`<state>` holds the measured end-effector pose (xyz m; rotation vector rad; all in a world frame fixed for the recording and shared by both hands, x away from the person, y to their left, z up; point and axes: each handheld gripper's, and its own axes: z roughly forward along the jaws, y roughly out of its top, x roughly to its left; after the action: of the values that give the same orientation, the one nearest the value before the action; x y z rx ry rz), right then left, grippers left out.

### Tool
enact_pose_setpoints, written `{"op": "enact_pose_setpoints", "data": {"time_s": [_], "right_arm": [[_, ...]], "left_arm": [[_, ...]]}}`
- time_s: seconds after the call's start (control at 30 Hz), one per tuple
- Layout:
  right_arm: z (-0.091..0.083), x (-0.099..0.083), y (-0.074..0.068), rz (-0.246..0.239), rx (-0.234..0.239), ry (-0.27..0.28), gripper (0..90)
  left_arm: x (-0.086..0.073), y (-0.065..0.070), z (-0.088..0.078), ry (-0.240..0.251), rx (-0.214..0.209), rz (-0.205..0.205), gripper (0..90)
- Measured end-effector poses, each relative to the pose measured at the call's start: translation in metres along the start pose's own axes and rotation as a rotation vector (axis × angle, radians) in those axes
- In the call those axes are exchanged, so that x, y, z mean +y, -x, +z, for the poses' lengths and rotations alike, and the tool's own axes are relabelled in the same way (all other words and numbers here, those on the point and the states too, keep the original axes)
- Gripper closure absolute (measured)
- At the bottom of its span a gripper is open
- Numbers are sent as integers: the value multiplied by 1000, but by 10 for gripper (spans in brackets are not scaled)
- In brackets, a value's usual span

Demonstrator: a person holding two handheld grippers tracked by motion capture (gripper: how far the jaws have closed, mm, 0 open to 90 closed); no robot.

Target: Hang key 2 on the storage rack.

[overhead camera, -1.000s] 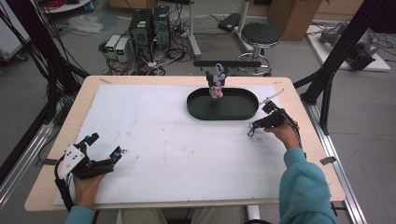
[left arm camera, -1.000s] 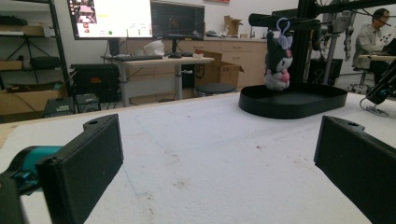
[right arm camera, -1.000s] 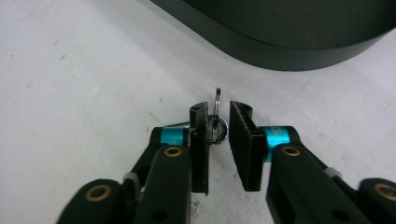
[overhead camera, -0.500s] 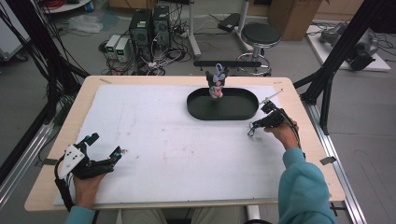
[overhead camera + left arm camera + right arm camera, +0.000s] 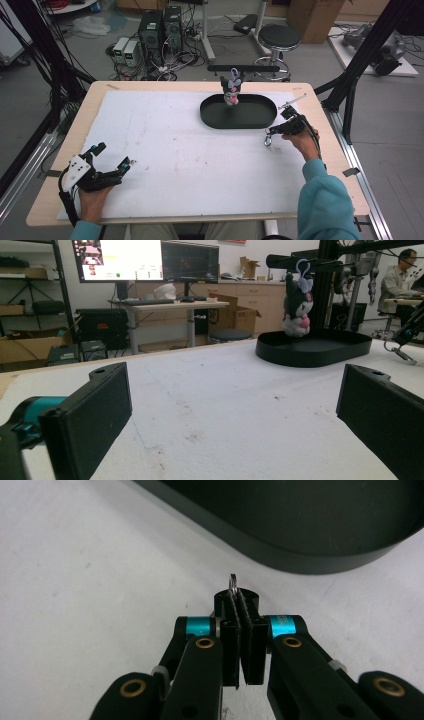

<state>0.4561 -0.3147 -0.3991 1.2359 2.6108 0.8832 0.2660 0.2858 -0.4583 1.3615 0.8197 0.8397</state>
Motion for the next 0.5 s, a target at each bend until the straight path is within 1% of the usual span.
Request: {"op": "enact_pose_setpoints", "data": {"time_s": [0.03, 0.2, 0.27, 0.3, 0.37, 0.4, 0.43, 0.47, 0.5], "right_arm": [[-2, 0, 0, 5, 8, 15, 891], [-11, 1, 0, 12, 16, 80, 890], [-15, 2, 0, 38, 47, 135, 890], [-18, 4, 0, 41, 53, 153, 890], [-23, 8, 0, 34, 40, 171, 890], [-25, 10, 0, 38, 46, 185, 890], [-28, 13, 0, 38, 45, 196, 890], [-31, 16, -1, 32, 33, 210, 892], [-34, 18, -1, 30, 37, 216, 892]], "left_arm": [[0, 0, 0, 0, 0, 0, 17], [0, 0, 0, 0, 0, 0, 17], [0, 0, 0, -1, 1, 0, 17], [0, 0, 0, -1, 1, 0, 17], [0, 0, 0, -1, 0, 0, 17], [0, 0, 0, -1, 0, 0, 17], [0, 0, 0, -1, 0, 0, 17], [0, 0, 0, -1, 1, 0, 17], [0, 0, 0, -2, 1, 0, 17]]}}
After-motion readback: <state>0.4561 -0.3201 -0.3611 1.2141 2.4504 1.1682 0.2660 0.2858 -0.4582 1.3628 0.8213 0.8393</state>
